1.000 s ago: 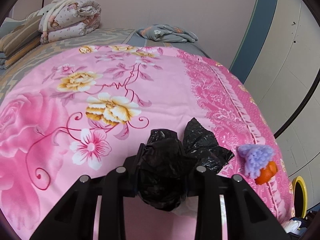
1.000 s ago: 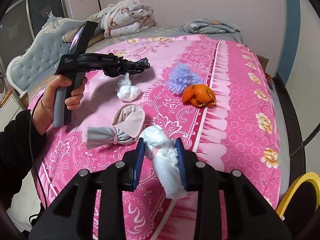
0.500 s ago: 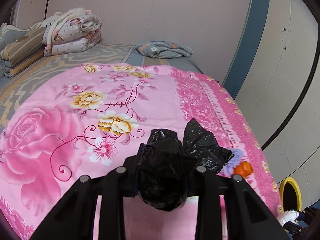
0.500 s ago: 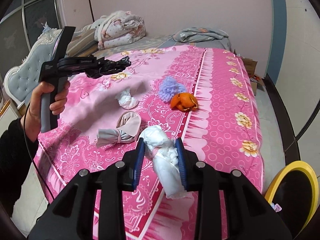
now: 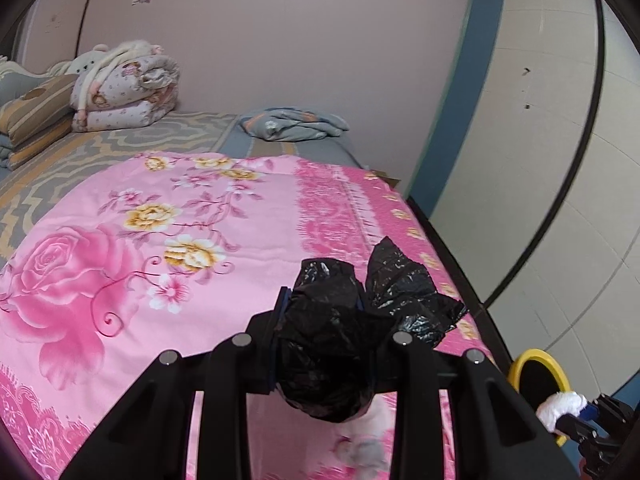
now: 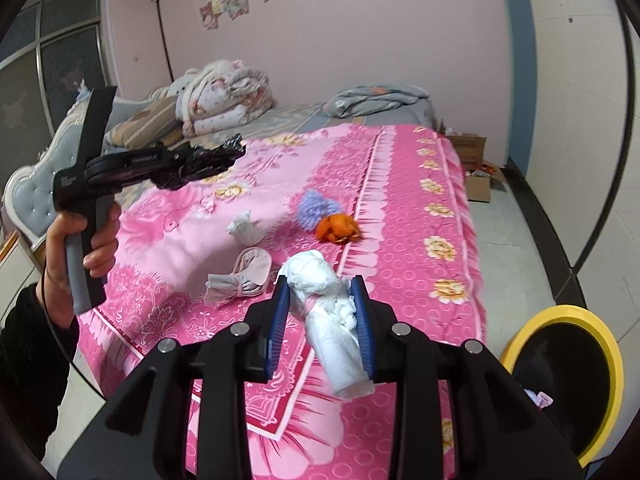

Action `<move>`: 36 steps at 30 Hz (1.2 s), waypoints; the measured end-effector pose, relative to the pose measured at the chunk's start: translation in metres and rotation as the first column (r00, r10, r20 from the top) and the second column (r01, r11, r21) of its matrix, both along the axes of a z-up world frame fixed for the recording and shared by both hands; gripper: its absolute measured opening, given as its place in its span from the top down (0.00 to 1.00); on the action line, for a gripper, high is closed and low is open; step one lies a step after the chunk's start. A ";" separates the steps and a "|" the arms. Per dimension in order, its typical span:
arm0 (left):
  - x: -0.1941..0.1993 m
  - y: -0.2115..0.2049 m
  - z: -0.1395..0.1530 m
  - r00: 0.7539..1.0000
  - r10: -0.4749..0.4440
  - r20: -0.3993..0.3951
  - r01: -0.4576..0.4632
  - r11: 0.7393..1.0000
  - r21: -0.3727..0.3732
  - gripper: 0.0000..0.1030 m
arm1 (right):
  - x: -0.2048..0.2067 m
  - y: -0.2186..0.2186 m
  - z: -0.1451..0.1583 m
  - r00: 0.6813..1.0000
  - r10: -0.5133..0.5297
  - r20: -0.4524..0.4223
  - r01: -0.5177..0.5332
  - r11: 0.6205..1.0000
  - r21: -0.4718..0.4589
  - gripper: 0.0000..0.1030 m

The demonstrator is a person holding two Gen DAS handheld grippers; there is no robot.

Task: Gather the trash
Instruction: 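Carry the black bag and white tissue bundle over the bin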

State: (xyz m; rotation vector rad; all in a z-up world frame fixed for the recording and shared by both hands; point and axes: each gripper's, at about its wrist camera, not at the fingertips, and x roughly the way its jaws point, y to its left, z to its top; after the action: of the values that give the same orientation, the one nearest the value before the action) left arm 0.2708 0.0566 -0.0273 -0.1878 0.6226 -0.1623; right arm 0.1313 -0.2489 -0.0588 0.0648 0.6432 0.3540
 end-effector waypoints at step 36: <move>-0.059 -0.160 0.085 0.964 -0.224 0.145 0.228 0.974 -0.009 0.72 | -0.086 -0.161 0.097 0.886 -0.396 0.240 0.372 0.917 0.141 0.71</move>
State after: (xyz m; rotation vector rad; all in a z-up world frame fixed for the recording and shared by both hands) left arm 0.2120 -0.1030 0.0574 -0.1283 0.4972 -0.4012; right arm 0.0455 -0.4098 0.0380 0.2263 0.3352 0.0030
